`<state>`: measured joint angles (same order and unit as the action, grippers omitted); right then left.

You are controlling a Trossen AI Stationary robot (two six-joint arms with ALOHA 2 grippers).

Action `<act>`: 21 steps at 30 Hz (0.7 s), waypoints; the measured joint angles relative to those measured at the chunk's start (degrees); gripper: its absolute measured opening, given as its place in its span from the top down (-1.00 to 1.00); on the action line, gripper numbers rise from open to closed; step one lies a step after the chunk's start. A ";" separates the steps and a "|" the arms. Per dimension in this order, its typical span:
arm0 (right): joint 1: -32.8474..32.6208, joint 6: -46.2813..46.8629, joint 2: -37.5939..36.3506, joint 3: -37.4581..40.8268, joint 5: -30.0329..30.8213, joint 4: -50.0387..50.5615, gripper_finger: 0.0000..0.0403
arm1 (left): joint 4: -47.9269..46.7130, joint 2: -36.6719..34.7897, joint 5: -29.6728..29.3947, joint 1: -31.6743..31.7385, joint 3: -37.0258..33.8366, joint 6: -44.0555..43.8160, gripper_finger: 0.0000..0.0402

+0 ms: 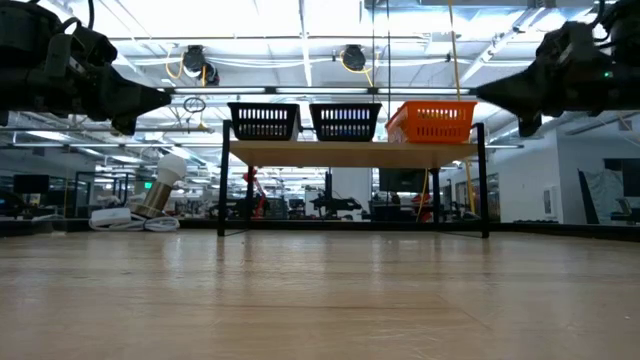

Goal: Pick & Place Office Desk Supplies
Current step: Return to Home Position

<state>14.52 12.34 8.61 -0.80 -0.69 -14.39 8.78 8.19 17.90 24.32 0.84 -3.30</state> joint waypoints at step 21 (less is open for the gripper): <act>-0.02 -3.82 0.74 0.00 2.17 3.33 0.98 | 0.00 0.00 0.00 -0.01 0.00 0.05 0.95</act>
<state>14.50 8.52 9.35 -0.80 1.48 -11.05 8.78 8.19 17.91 24.32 0.84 -3.25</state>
